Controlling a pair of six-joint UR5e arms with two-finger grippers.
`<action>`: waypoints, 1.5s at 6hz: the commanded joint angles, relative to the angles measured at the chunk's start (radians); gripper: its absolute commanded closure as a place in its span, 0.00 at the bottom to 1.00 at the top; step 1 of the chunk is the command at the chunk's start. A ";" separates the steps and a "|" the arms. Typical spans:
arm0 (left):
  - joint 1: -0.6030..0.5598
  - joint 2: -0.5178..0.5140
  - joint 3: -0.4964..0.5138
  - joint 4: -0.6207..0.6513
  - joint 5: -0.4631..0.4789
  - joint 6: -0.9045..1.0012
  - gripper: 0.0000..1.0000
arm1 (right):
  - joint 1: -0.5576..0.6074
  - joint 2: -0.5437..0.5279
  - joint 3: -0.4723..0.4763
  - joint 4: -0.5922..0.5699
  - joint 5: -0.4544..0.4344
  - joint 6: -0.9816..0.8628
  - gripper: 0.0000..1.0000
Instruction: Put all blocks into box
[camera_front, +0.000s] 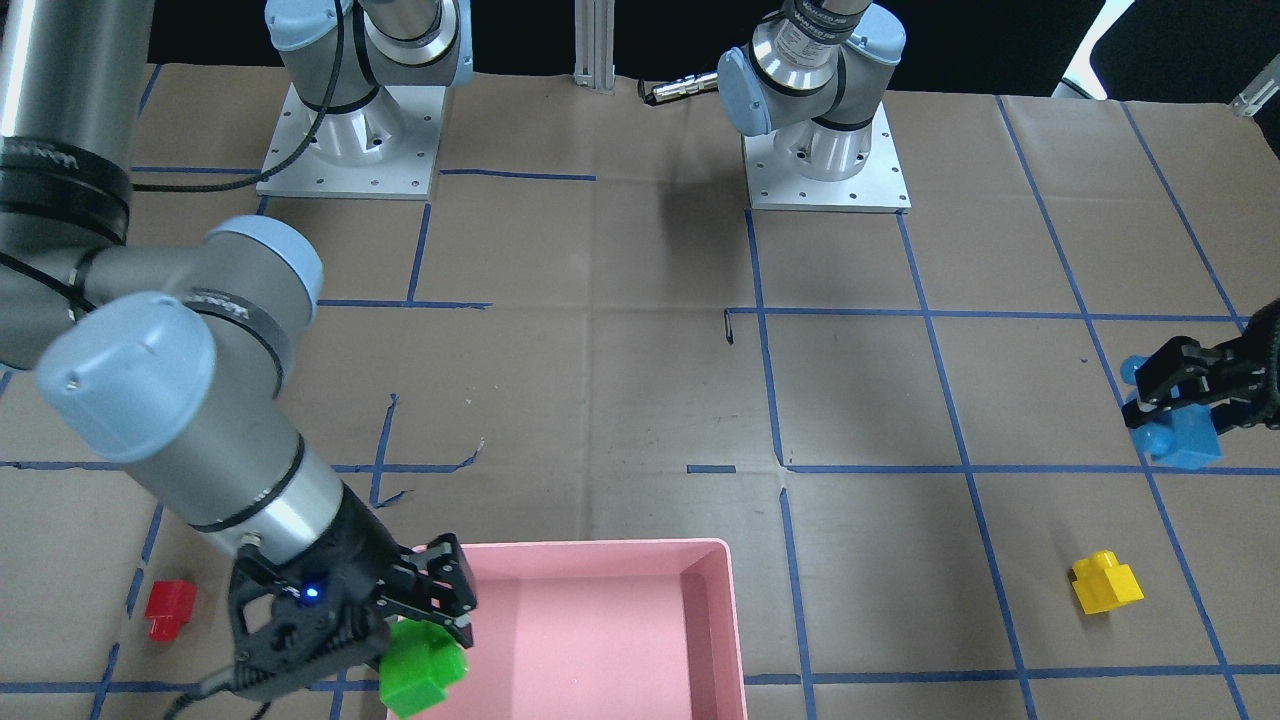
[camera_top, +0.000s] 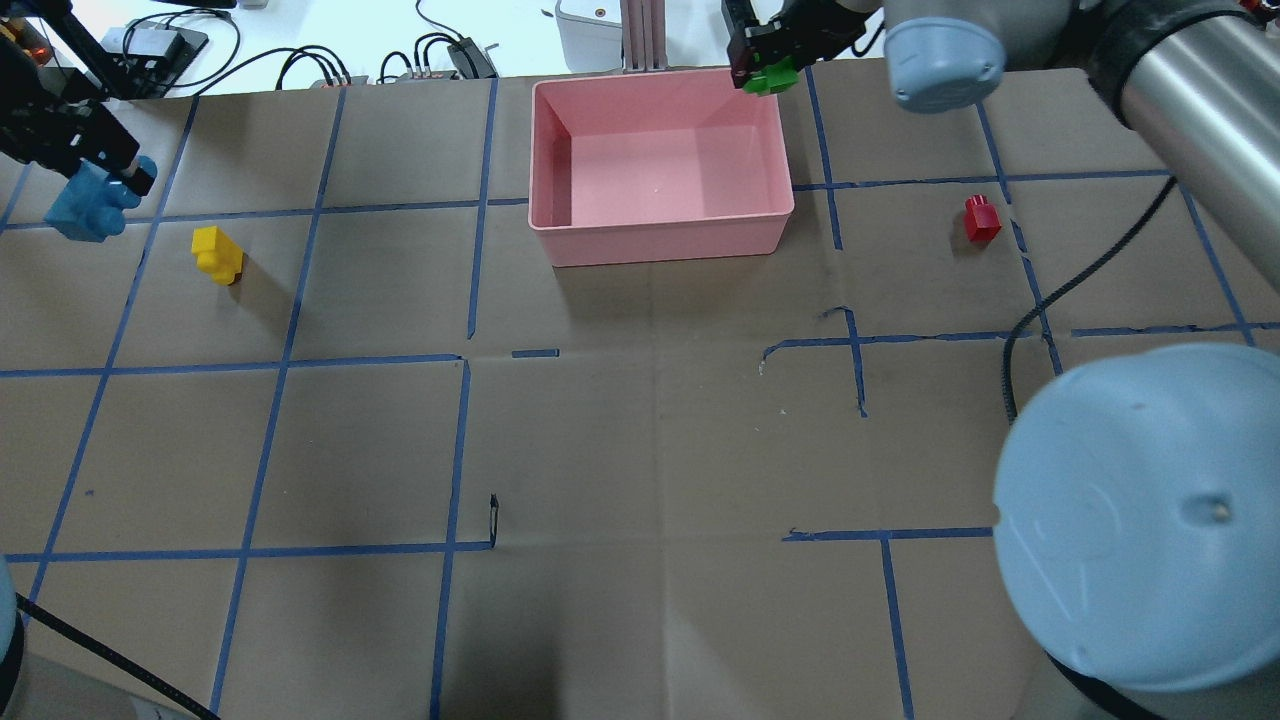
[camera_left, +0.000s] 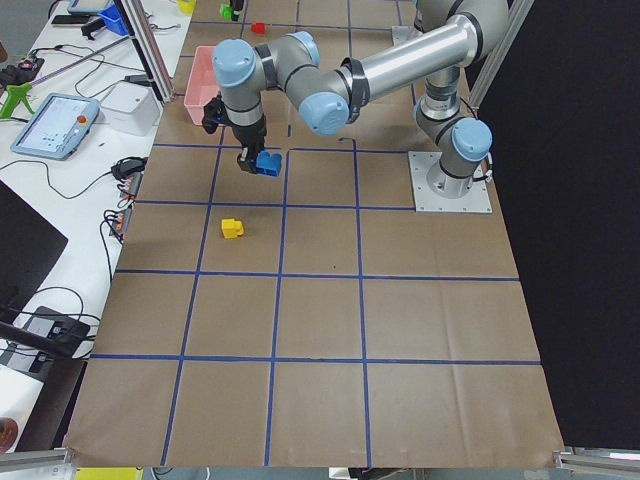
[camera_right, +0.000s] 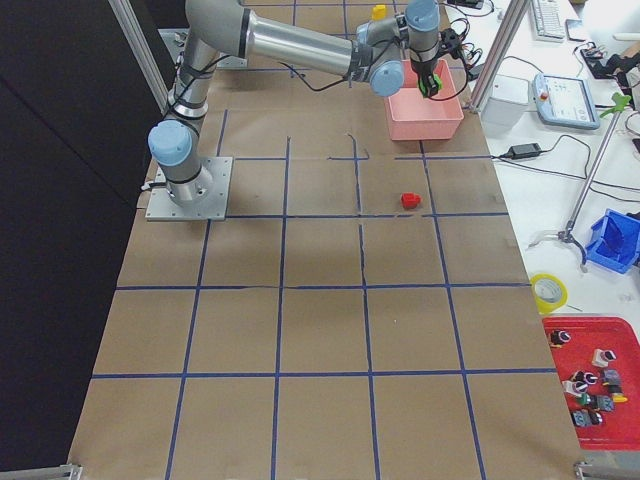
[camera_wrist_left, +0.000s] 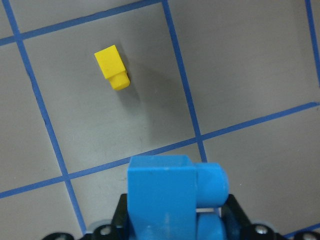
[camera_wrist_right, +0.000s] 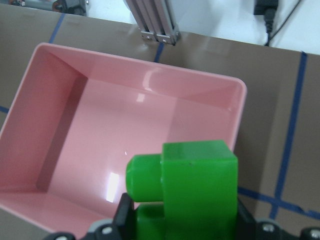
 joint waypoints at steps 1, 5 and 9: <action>-0.151 -0.124 0.172 -0.021 -0.006 -0.246 1.00 | 0.086 0.082 -0.042 -0.061 0.004 0.096 0.58; -0.308 -0.272 0.285 0.006 -0.001 -0.472 1.00 | 0.076 0.047 -0.023 -0.035 -0.098 0.112 0.03; -0.510 -0.358 0.299 0.129 0.002 -0.726 1.00 | -0.285 -0.317 0.371 0.203 -0.318 0.102 0.13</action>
